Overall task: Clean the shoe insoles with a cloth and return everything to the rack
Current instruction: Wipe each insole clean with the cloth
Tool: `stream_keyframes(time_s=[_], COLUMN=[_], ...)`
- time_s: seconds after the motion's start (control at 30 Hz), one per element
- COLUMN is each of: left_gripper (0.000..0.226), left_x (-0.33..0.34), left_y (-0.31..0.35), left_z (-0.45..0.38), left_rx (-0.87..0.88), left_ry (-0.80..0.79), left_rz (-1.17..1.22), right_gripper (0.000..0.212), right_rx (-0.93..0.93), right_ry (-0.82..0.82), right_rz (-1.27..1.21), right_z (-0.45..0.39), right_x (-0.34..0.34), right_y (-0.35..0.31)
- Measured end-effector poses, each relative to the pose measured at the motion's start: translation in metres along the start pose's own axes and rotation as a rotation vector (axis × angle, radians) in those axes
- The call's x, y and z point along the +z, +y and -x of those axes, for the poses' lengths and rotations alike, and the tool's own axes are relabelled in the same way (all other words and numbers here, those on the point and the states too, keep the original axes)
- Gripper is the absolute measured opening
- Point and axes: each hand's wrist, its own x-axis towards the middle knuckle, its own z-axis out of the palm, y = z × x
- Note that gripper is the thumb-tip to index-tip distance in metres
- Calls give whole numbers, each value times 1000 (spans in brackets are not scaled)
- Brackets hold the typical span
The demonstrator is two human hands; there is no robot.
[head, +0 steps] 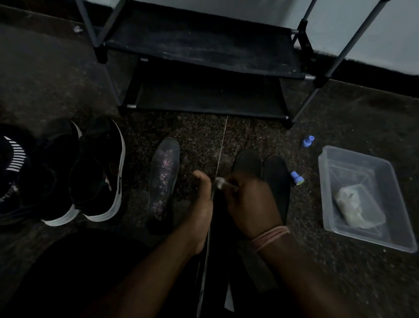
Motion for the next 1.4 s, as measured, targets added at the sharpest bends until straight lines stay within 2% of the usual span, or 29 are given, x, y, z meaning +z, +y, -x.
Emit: stream_keyframes(time_s=[0.1, 0.2, 0.3, 0.4, 0.47, 0.63, 0.7, 0.8, 0.9, 0.97, 1.0, 1.07, 1.1, 1.17, 1.2, 1.3, 1.4], left_gripper=[99, 109, 109, 103, 101, 88, 83, 80, 81, 82, 82, 82, 81, 80, 80, 77, 71], left_x=[-4, -9, -17, -18, -17, -6, -6, -6, -6, -7, -7, -6, -4, 0, 0, -3, -9], left_y=[4, 13, 20, 20, 17, 11, 9, 14, 15, 14, 13, 11, 9, 9, 11, 19, 26], left_z=[-3, -3, -8, -12, -11, -2, -2, -1, -1, -2, -2, -2, -1, 2, 3, 4, 0], left_rx=[32, 17, 81, 123, 96, -10, -23, -4, -1, -4, -7, -29, -40, -41, -38, -13, -59], left_ry=[70, 67, 37, 39, -1, -146, -148, -136, -85, -62, -63, -79, -89, -98, -92, 9, 109], left_rz=[13, 96, 211, 208, 212, 236, 206, 185, 192, 181, 158, 117, 103, 90, 109, 284, 421], right_gripper=[7, 6, 11, 15, 19, 26, 20, 13, 12, 14, 21, 43, 36, 3, 7, 9, 17], right_rx=[-72, -42, -60, -85, -63, 63, 47, -35, -114, -97, -50, 65, 93, 120, 142, 156, 161], right_ry=[-119, -264, -435, -498, -422, 27, 97, 81, -139, -199, -155, 47, 149, 274, 314, 371, 288], right_rz=[-166, -288, -261, -201, -105, 93, 142, 90, -121, -87, -45, 64, 87, -6, -98, -329, -351], right_z=[1, -1, 4, 6, 2, -5, -6, -4, -3, -6, -7, -8, -9, -11, -12, -17, -18], right_x=[-1, -12, -20, -24, -21, -5, -3, -2, -4, -8, -11, -18, -20, -27, -30, -39, -28], right_y=[-11, -9, -13, -14, -11, 5, 10, 6, 0, 3, 5, 13, 16, 19, 18, 13, 18])
